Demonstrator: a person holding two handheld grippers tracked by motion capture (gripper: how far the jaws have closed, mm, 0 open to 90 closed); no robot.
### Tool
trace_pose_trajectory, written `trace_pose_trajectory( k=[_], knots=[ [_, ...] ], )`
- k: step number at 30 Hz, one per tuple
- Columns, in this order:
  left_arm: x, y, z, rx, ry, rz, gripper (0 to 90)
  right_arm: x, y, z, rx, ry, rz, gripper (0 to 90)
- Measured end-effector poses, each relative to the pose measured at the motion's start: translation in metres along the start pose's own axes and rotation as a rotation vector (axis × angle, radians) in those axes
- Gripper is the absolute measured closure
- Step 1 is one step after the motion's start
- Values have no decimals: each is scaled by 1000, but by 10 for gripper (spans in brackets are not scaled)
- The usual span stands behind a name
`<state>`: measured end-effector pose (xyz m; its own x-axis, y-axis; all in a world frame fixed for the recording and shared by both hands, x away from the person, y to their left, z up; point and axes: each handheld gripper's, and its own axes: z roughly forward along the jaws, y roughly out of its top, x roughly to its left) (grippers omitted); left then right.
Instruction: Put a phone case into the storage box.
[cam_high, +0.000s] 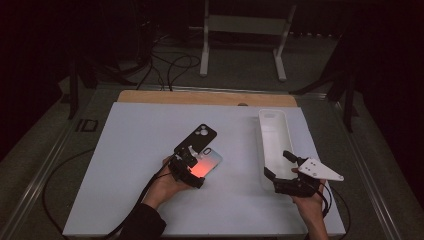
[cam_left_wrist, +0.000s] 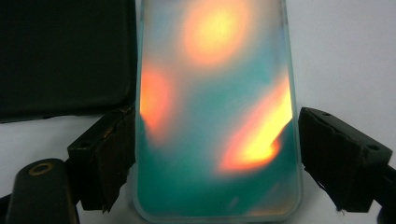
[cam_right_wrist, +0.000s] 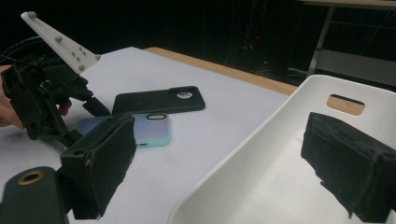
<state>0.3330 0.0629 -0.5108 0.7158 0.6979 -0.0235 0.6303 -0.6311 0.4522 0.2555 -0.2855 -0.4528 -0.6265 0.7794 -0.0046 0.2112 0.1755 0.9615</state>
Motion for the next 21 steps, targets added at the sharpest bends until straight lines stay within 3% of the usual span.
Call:
trace_pose_trajectory(
  k=[13, 17, 21],
  knots=[
    [-1, -2, -2, -16, 2, 8, 172, 1, 0, 1, 5, 0, 0, 101],
    [-3, -5, -5, -29, -29, 9, 173, 1, 1, 2, 6, 0, 0, 101],
    [-4, -7, -6, -38, -29, 11, 173, 1, 1, 2, 8, 0, 0, 101]
  ],
)
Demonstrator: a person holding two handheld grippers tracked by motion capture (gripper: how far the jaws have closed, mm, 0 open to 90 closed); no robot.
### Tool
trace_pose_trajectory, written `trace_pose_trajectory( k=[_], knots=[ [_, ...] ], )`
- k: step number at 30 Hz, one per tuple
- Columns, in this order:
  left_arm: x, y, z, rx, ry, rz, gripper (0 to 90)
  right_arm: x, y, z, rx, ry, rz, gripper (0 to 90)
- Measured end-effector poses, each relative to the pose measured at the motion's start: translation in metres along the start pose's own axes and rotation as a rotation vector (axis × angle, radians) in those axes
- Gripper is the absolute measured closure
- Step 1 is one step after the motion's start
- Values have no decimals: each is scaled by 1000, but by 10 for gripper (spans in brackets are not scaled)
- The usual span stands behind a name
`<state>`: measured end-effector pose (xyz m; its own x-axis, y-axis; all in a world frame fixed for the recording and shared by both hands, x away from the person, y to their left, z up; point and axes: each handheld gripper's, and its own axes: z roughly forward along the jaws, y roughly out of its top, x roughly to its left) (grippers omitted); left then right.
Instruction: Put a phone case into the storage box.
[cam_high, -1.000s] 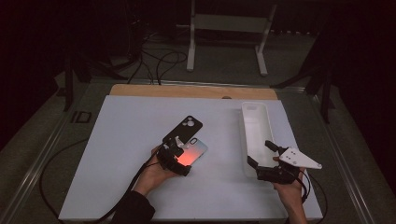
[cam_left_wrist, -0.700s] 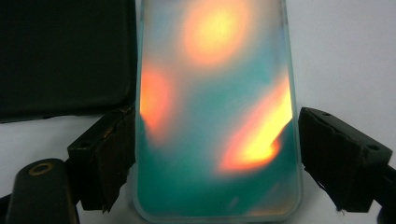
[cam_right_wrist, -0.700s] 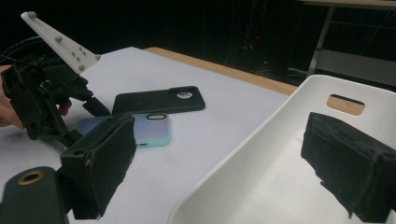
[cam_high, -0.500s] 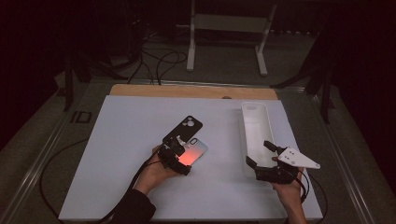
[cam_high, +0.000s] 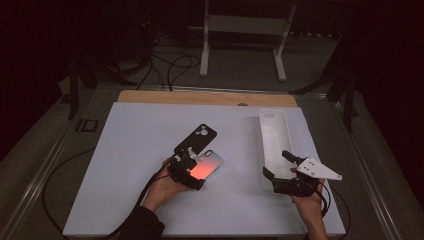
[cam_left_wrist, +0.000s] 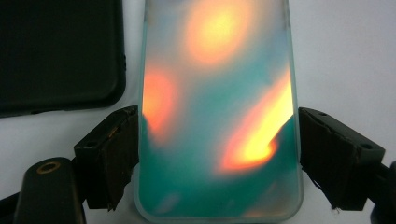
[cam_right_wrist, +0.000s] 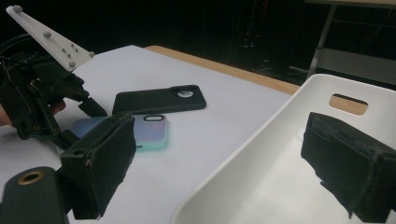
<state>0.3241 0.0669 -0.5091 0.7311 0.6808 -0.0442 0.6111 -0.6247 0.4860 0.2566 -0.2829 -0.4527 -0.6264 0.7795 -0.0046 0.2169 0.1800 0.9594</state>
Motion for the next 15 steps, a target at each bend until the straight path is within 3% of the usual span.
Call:
trace_pose_trajectory(
  k=[11, 15],
  knots=[
    [0, -5, -13, -56, 8, 2, 172, 1, 1, 1, 8, 2, -2, 101],
    [5, -10, -26, -109, 32, -11, 171, 1, 3, 3, 24, 4, 4, 101]
  ],
)
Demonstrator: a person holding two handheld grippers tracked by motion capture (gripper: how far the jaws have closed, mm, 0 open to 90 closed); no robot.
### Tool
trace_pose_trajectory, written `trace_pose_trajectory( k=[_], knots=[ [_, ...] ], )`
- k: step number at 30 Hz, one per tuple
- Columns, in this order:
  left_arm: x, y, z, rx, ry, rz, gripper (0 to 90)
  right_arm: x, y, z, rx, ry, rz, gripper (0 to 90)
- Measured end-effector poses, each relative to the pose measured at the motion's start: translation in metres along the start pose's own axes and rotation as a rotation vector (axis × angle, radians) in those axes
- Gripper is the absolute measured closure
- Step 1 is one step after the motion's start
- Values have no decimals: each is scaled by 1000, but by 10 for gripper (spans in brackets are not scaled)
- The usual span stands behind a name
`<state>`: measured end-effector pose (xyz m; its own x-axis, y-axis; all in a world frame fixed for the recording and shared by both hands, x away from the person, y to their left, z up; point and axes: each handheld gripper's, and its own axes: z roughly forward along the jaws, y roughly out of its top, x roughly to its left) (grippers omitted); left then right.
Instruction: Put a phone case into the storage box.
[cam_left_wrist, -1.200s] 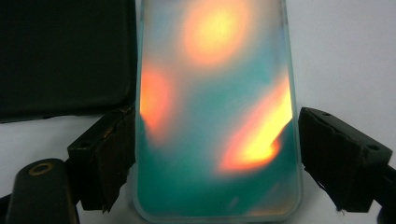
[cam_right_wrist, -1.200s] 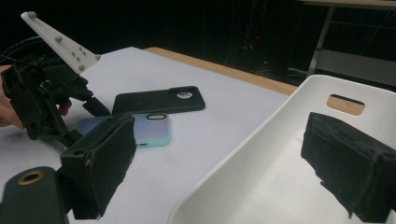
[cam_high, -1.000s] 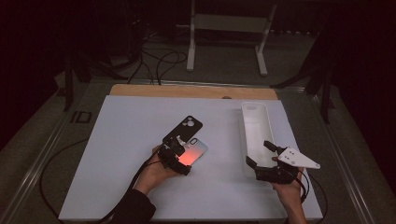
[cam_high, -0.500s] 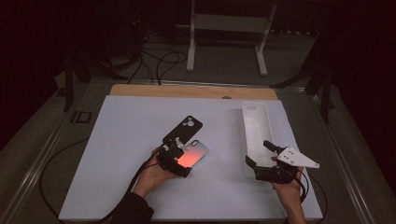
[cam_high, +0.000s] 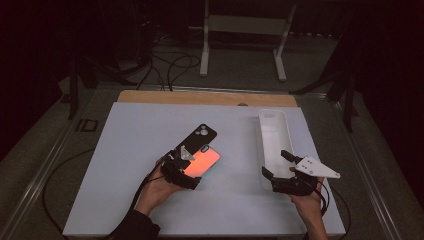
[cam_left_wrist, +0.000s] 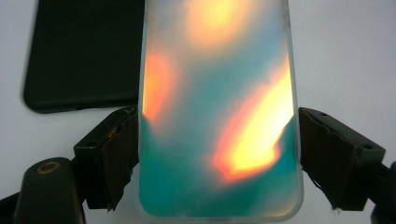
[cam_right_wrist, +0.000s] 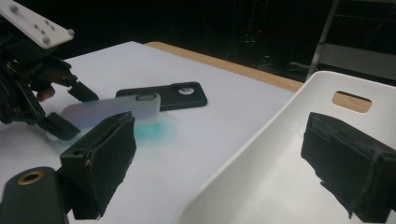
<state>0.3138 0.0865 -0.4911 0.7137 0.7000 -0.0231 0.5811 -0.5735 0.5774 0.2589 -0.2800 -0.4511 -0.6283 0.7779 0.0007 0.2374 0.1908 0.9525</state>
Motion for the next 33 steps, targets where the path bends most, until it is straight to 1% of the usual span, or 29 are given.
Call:
trace_pose_trajectory(
  k=[1, 2, 3, 4, 5, 6, 7, 8, 9, 10, 11, 14, 16, 19, 20, 21, 22, 23, 24, 25, 28, 33],
  knots=[
    [0, 0, 0, 0, 0, 0, 171, 0, 0, 1, -1, 1, 2, 101],
    [2, 0, -4, -15, 5, 1, 171, 0, 1, 1, 0, 4, 3, 101],
    [2, 0, -4, -15, 5, 1, 171, 0, 1, 1, 0, 4, 3, 101],
    [4, 0, -8, -31, 13, 2, 171, -1, 3, 3, 2, 8, 9, 100],
    [4, 0, -8, -31, 13, 2, 171, -1, 3, 3, 2, 8, 9, 100],
    [5, 0, -11, -48, 21, 3, 171, -2, 4, 4, 8, 14, 10, 100],
    [5, 0, -11, -48, 21, 3, 171, -2, 5, 5, 10, 17, 10, 100],
    [7, 0, -15, -66, 25, 3, 171, -2, 6, 6, 11, 21, 12, 100],
    [7, 0, -15, -66, 25, 3, 171, -2, 6, 6, 11, 21, 12, 100],
    [7, 0, -18, -83, 30, 5, 171, -2, 7, 7, 16, 29, 14, 100],
    [7, 0, -18, -83, 30, 5, 171, -2, 7, 7, 16, 29, 14, 100],
    [7, 3, -24, -112, 41, 14, 171, -2, 11, 11, 28, 45, 13, 100],
    [7, 4, -26, -126, 40, 17, 171, -2, 14, 12, 32, 49, 6, 100],
    [7, 6, -27, -134, 46, 16, 171, -1, 17, 14, 35, 50, 4, 100],
    [9, 6, -29, -144, 46, 12, 171, -1, 19, 16, 42, 49, 4, 100],
    [9, 6, -29, -144, 46, 12, 171, -1, 19, 16, 42, 49, 4, 100],
    [10, 8, -32, -157, 48, 10, 171, 0, 20, 18, 48, 53, 4, 100],
    [10, 8, -32, -157, 48, 10, 171, 0, 20, 19, 52, 52, 1, 100],
    [10, 9, -34, -173, 50, 12, 171, 0, 21, 21, 57, 54, 4, 100],
    [10, 9, -34, -173, 50, 12, 171, 0, 21, 21, 57, 54, 4, 100],
    [9, 12, -37, -188, 51, 15, 170, 0, 22, 24, 44, 72, 26, 100],
    [9, 15, -39, -201, 56, 17, 170, 0, 25, 28, 44, 80, 40, 99]
  ],
)
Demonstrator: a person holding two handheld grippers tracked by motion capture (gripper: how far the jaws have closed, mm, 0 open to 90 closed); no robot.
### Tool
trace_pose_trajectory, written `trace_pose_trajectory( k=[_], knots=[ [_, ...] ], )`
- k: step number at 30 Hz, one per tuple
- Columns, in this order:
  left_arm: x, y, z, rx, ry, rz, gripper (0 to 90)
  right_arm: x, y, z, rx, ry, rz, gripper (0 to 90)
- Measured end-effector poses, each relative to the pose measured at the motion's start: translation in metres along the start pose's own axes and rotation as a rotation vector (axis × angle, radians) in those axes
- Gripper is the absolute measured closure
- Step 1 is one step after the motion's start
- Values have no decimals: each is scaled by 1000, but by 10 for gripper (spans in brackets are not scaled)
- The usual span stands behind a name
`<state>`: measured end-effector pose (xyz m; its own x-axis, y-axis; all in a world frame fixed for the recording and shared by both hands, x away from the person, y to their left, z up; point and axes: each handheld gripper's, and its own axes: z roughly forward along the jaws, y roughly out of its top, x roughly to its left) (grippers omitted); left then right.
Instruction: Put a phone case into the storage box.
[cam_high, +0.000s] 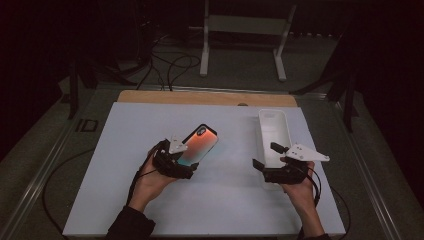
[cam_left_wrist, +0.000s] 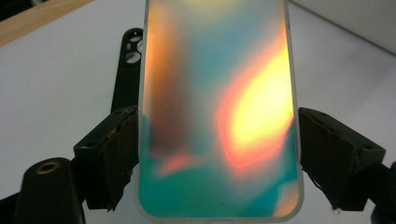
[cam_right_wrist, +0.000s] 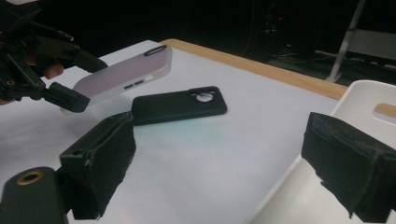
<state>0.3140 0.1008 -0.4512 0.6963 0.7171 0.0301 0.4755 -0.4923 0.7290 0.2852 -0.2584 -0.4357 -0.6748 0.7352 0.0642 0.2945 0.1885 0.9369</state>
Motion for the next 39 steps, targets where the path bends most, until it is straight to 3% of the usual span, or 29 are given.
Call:
trace_pose_trajectory(
  k=[13, 26, 32, 37, 39],
  knots=[
    [-9, 15, -5, -70, 12, 39, 170, -2, 12, 14, -20, 86, 89, 99],
    [-22, 24, -9, -139, -20, 91, 170, 9, 27, 30, -8, 139, 110, 100],
    [-32, 31, -9, -164, -37, 110, 170, 22, 35, 42, 17, 159, 100, 101],
    [-39, 32, -9, -183, -54, 132, 170, 28, 37, 52, 39, 175, 107, 137],
    [-41, 32, -9, -183, -58, 137, 170, 30, 39, 60, 59, 201, 151, 226]
  ],
)
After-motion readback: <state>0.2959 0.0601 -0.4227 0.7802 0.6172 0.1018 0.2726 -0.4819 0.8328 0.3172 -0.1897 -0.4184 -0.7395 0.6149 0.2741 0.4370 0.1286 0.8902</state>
